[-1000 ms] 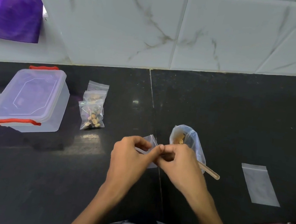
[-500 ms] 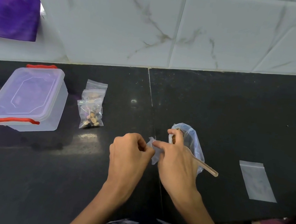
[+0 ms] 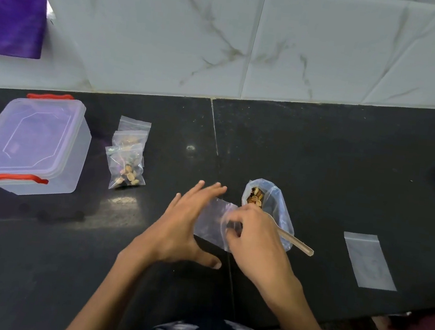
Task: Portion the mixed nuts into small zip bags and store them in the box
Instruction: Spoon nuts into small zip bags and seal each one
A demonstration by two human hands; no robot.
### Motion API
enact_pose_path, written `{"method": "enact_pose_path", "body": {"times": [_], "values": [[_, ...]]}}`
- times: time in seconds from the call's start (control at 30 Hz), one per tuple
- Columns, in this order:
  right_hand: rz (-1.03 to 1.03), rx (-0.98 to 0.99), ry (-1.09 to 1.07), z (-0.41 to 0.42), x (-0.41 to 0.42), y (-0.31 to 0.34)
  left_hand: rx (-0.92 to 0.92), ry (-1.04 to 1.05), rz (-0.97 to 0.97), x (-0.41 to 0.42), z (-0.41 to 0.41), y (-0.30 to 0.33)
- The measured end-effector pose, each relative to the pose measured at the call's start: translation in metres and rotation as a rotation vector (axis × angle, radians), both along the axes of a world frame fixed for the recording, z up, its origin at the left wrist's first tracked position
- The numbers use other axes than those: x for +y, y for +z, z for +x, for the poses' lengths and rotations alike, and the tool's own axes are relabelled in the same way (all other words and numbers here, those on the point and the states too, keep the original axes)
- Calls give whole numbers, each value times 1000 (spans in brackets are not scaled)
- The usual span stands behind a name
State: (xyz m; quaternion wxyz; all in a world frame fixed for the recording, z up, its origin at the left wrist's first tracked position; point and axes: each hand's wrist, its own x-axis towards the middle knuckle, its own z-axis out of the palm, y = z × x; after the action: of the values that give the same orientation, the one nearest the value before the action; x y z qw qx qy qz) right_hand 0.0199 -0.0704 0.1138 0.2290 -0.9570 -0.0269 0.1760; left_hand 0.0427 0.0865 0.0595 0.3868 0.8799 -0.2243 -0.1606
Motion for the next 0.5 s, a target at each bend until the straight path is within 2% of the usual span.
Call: {"method": "enact_pose_path", "body": {"times": [0.13, 0.27, 0.5], "values": [[169, -171, -146, -3, -3, 0, -10, 30, -137, -13, 1, -21], [84, -44, -117, 0, -5, 11, -46, 101, -321, -19, -1, -27], [221, -17, -189, -10, -8, 19, -134, 126, -444, -24, -2, -23]]}}
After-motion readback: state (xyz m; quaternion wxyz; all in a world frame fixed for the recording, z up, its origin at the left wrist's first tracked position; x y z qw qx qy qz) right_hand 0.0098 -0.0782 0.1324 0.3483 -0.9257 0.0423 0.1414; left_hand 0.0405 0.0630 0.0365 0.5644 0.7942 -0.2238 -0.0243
